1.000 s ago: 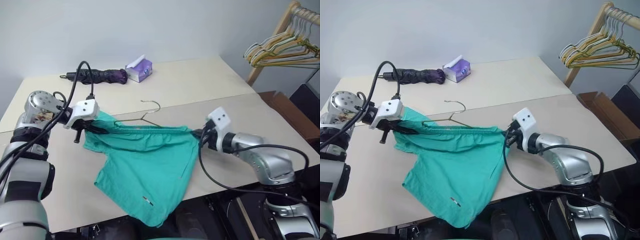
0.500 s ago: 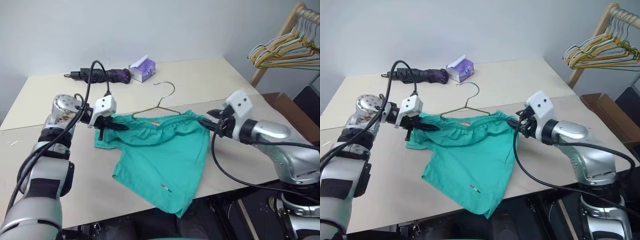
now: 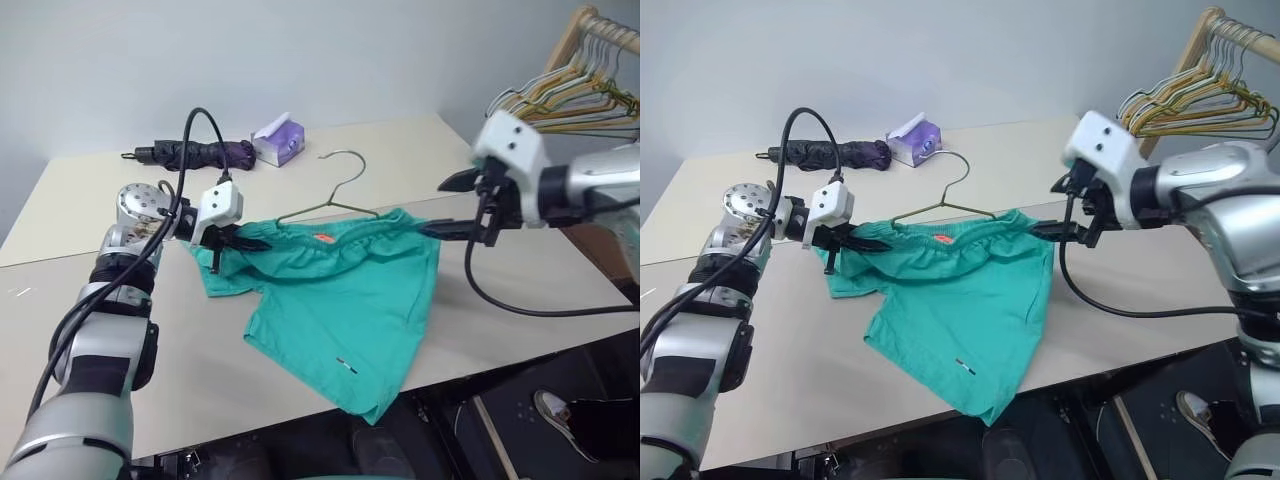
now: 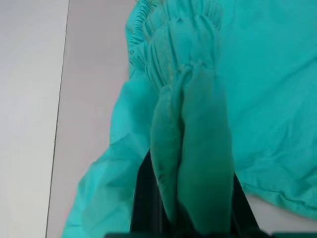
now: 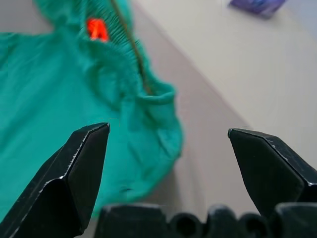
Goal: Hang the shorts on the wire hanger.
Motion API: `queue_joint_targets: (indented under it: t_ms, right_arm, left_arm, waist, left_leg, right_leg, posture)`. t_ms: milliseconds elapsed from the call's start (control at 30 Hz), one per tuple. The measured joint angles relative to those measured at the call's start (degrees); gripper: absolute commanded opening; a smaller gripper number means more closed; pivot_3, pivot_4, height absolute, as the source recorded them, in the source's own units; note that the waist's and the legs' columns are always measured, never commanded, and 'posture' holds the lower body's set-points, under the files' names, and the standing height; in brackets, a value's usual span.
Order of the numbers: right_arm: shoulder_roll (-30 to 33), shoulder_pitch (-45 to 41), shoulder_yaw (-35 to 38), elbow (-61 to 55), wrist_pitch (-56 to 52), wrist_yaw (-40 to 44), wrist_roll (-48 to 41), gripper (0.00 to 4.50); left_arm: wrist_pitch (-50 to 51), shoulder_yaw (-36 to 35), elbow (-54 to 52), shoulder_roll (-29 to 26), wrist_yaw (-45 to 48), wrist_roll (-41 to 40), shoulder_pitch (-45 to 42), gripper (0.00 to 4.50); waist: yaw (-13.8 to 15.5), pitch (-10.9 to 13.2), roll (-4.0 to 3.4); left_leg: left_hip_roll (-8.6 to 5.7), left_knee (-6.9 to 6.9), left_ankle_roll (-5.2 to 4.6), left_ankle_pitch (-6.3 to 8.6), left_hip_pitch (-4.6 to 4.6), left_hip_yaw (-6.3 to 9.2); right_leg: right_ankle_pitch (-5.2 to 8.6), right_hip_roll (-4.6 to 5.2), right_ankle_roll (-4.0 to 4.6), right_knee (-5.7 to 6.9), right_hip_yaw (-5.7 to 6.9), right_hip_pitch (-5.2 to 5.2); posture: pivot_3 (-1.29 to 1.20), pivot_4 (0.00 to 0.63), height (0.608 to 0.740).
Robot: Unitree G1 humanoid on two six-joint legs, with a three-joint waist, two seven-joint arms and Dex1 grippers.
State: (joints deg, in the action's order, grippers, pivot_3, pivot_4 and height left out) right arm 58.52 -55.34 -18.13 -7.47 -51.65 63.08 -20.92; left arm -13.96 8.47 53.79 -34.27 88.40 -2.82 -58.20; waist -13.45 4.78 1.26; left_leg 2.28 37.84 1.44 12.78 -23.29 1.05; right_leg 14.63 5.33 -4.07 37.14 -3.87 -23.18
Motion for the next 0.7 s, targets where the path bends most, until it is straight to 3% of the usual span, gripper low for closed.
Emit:
queue_joint_targets:
  t_ms: [167,267,633,700]
  right_arm:
    - [-5.88,-3.67,-7.84,9.0,4.82,3.69,7.51,4.47]
    - [-7.63,-5.0,-8.98,11.75,6.18,5.84,9.62,3.91]
    - [-11.88,-6.24,-9.33,14.11,8.49,9.02,13.43,0.33]
    - [-11.85,-6.0,-9.29,13.63,8.47,9.42,13.4,0.05]
  left_arm:
    - [0.27,-0.56,-2.54,0.44,0.08,-0.83,0.12,0.08]
    - [0.43,-0.57,-3.33,0.36,0.18,-0.85,0.16,0.08]
    - [0.41,-0.58,-5.4,-0.59,0.47,-0.77,0.52,0.08]
    - [0.41,-0.58,-5.58,-0.78,0.39,-0.77,0.65,0.08]
  waist:
    - [-0.29,-0.01,-0.01]
    - [0.01,-0.01,-0.01]
    - [0.26,-0.07,-0.05]
    - [0.25,-0.07,-0.05]
  left_leg:
    - [-0.02,0.0,0.01,-0.01,-0.03,0.04]
    - [-0.09,0.01,0.02,-0.02,-0.02,0.07]
    - [-0.13,0.01,0.04,-0.03,0.0,0.15]
    - [-0.13,0.01,0.04,-0.03,0.0,0.16]
  right_leg:
    - [0.0,0.01,0.0,0.05,0.0,-0.05]
    - [0.0,0.07,0.0,0.08,0.01,-0.05]
    - [0.0,0.1,0.0,0.11,0.04,-0.01]
    - [0.0,0.1,-0.01,0.11,0.05,-0.01]
  posture:
    - [-0.13,0.0,0.74]
    - [-0.12,0.007,0.74]
    - [-0.11,0.001,0.74]
    - [-0.12,0.002,0.74]
